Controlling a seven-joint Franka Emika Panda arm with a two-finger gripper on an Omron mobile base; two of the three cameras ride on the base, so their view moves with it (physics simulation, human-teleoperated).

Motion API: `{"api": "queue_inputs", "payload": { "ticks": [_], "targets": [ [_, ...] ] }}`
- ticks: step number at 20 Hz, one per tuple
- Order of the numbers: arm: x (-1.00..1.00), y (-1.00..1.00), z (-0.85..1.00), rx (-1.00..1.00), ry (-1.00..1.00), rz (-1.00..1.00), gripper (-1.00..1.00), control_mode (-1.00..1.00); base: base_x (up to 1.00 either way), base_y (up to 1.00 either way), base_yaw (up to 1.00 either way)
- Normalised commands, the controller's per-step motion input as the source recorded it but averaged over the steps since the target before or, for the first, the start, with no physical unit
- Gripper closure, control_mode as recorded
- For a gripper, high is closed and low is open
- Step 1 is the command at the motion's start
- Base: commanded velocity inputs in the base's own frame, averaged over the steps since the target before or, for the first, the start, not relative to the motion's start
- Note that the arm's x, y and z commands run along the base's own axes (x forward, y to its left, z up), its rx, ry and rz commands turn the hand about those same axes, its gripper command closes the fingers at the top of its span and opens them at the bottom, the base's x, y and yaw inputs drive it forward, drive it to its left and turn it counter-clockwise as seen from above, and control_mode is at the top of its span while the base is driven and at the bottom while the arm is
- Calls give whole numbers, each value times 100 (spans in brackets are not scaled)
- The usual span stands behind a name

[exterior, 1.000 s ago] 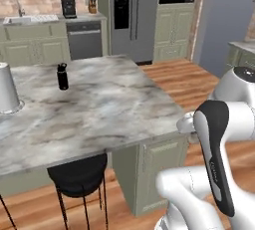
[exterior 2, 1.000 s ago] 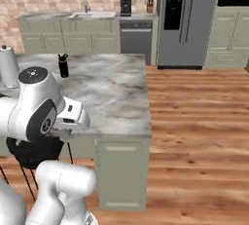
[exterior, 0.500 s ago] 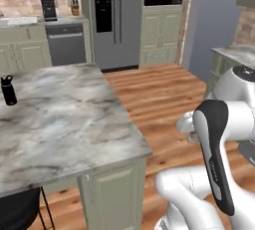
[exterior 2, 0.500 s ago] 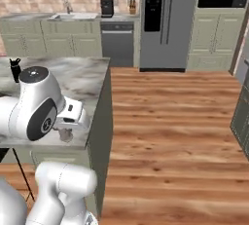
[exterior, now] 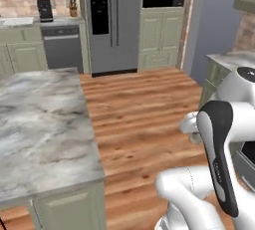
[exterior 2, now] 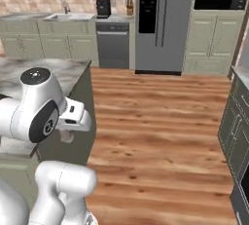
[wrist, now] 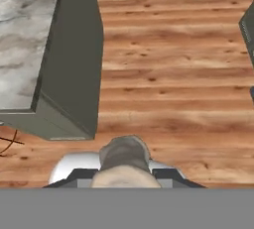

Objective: Pick the candle and candle from the dining table and place them in the open cabinet. Close the cabinet after placing the objects.

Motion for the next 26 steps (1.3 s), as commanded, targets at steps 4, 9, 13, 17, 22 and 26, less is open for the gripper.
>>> {"api": "queue_inputs", "payload": {
  "ticks": [4,9,13,17,22,26],
  "targets": [
    [0,0,0,0,0,0,100,100,100,-20,35],
    [0,0,0,0,0,0,100,100,100,-18,40],
    [0,0,0,0,0,0,100,100,100,-44,33],
    [0,0,0,0,0,0,100,100,100,-87,21],
    [0,0,0,0,0,0,100,100,100,-72,12],
    [0,0,0,0,0,0,100,100,100,-51,14]
  ]
}}
